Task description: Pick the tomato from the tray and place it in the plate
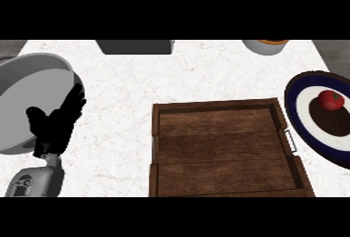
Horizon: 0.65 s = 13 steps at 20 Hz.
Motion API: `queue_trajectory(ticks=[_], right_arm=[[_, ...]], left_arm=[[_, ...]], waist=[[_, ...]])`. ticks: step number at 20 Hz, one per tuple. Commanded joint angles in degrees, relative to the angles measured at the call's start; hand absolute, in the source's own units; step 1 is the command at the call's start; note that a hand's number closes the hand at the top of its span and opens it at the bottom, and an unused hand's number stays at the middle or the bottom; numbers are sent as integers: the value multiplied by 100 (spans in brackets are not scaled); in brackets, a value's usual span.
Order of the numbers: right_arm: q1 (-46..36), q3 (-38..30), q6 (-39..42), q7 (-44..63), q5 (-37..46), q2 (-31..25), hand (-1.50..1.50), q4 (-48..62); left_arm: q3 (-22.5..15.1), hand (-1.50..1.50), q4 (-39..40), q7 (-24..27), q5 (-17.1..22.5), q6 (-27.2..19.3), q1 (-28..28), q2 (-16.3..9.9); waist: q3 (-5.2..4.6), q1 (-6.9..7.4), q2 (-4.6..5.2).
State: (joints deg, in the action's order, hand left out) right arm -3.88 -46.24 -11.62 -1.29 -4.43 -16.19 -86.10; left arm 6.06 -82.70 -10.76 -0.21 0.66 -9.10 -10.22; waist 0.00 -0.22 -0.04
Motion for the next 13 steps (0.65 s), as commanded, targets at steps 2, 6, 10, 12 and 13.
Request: queue_trajectory(ticks=[2,6,10,12,13], right_arm=[[373,24,-17,-426,-180,193,-150,56],[569,-78,7,-168,-370,-21,-150,41],[921,-21,-40,69,-218,-11,-150,-283],[514,-55,188,-710,-264,-352,-150,1144],[837,-157,281,-239,-440,-336,-150,424]], left_arm=[[-102,0,14,321,-205,-26,340,113],[68,0,-218,-114,81,223,201,-34],[182,0,222,26,-13,56,-253,-18],[-19,0,-352,-119,-66,71,230,92],[166,0,616,501,-139,110,-58,16]], waist=[[0,13,1],[0,12,-1],[-2,-13,1],[3,31,3],[-1,-9,6]])
